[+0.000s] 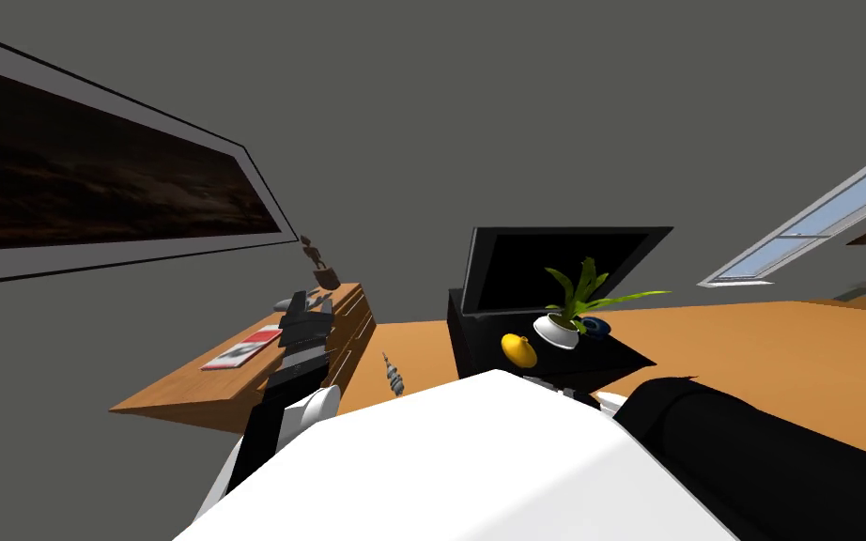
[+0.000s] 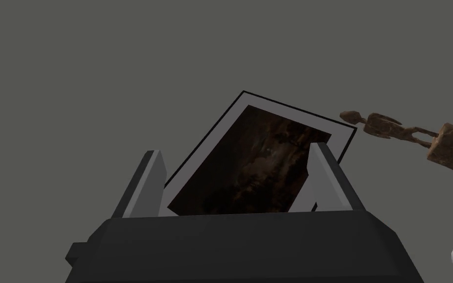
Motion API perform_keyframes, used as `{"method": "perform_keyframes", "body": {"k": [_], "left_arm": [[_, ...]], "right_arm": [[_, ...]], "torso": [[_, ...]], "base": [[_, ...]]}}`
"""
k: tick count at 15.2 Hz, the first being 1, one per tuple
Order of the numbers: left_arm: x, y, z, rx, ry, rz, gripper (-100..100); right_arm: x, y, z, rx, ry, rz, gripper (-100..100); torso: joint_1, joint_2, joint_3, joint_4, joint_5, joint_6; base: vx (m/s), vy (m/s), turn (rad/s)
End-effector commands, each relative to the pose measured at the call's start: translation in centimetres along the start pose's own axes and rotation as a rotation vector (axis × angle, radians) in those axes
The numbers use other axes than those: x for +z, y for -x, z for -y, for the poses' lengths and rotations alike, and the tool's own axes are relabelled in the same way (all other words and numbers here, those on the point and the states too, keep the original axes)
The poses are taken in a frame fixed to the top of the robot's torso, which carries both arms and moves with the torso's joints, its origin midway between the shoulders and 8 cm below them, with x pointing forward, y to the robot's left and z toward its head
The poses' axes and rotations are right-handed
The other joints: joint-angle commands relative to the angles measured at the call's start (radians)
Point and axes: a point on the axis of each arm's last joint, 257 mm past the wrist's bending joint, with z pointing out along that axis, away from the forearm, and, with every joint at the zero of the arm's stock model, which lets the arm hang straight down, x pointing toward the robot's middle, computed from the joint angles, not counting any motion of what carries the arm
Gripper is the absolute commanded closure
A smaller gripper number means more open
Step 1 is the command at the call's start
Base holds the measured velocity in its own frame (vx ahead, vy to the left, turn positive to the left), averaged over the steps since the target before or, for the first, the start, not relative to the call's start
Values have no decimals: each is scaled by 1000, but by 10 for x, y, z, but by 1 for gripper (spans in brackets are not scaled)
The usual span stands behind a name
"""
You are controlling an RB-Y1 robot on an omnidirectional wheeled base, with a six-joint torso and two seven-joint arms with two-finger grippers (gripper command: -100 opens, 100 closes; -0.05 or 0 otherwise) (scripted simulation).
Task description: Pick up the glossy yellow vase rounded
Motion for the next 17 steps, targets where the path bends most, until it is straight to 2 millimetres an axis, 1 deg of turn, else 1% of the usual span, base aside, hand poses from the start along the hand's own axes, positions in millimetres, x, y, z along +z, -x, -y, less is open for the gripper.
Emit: {"method": "perform_keyframes", "body": {"k": [1, 2, 3, 4, 5, 6, 8, 9, 10, 11, 13, 14, 17], "left_arm": [[0, 0, 0, 0, 0, 0, 0], [0, 0, 0, 0, 0, 0, 0], [0, 0, 0, 0, 0, 0, 0], [0, 0, 0, 0, 0, 0, 0], [0, 0, 0, 0, 0, 0, 0], [0, 0, 0, 0, 0, 0, 0], [0, 0, 0, 0, 0, 0, 0], [0, 0, 0, 0, 0, 0, 0], [0, 0, 0, 0, 0, 0, 0], [0, 0, 0, 0, 0, 0, 0], [0, 0, 0, 0, 0, 0, 0], [0, 0, 0, 0, 0, 0, 0], [0, 0, 0, 0, 0, 0, 0]], "right_arm": [[-18, -30, 23, -63, -28, -90, -100], [-19, -31, 24, -62, -31, -93, -100], [-32, -49, 39, -105, -49, -152, -100], [-32, -49, 39, -105, -49, -152, -100], [-46, -65, 54, -146, -65, -208, -100], [-46, -65, 54, -146, -65, -208, -100], [-74, -90, 82, -222, -92, -310, -100], [-74, -90, 82, -222, -92, -310, -100], [-87, -100, 94, -256, -103, -354, -100], [-87, -100, 94, -256, -103, -354, -100], [-111, -114, 115, -315, -118, -429, -100], [-111, -114, 115, -315, -118, -429, -100], [-134, -124, 135, -380, -127, -501, -100]], "torso": [[0, 0, 0, 0, 0, 0], [0, 1, 1, 0, 0, 0], [-1, 2, 1, 0, 0, 0], [-2, 2, 1, 1, 0, 0], [-2, 2, 1, 1, 0, 0], [-3, 2, 1, 1, 0, 0], [-3, 2, 1, 1, 0, 0], [-3, 1, 1, 0, 0, 0], [-3, 1, 1, 0, -1, 0], [-3, 0, 0, 0, -1, 0], [-4, 0, 0, 0, -1, 0], [-4, 0, 0, 0, -1, 0], [-3, 0, 0, 0, -1, 0]], "base": [[102, 17, 104], [98, 1, 91], [110, -19, 116], [101, -23, 99], [113, -21, 104], [109, -21, 68], [123, -21, 145], [122, -31, 118], [144, -39, 94], [138, -40, 70], [129, -47, 121], [124, -55, 112], [145, -33, 114]]}}
